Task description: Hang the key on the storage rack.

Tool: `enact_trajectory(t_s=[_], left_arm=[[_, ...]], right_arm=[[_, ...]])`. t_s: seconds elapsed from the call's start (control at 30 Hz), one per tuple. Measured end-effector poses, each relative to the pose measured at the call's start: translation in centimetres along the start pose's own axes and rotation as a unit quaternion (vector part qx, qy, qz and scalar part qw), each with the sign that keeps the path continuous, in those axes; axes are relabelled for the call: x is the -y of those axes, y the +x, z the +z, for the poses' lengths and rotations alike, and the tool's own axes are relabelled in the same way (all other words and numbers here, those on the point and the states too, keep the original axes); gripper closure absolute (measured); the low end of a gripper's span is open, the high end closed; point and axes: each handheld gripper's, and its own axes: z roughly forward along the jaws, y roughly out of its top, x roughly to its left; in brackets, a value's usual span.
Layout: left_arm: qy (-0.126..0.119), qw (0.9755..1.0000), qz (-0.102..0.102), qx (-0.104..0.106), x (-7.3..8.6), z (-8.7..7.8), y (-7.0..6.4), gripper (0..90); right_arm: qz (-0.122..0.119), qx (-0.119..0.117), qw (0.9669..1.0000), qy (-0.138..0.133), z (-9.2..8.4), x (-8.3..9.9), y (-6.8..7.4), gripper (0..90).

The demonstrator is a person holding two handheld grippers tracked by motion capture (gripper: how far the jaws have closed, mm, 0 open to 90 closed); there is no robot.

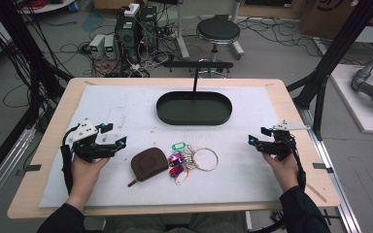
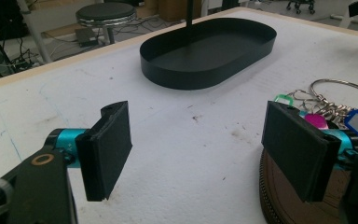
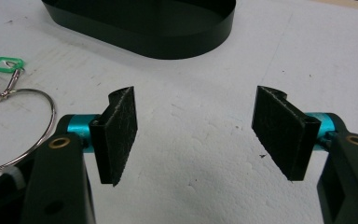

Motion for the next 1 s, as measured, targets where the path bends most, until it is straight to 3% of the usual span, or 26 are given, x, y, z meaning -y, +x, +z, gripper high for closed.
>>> enact_trajectory(t_s=[0.3,0.57,0.77,1.0], left_arm=[[0.001,0.9999,0.001,-0.015,0.1,0.4,0.2,23.9],[0.003,0.9997,0.002,-0.024,0.1,0.6,0.3,24.0],[0.004,0.9997,0.003,-0.024,0.1,0.7,0.3,24.0],[0.012,0.9997,0.004,-0.022,0.2,0.7,0.2,24.0]], right_arm=[[-0.004,-0.005,1.0,-0.001,-0.3,0.1,0.8,33.5],[0.006,-0.031,0.9995,0.001,0.3,0.2,2.5,39.7],[0.0,-0.054,0.9984,0.018,1.5,0.1,4.2,44.7],[-0.013,-0.085,0.9949,0.052,3.7,0.1,6.5,58.2]])
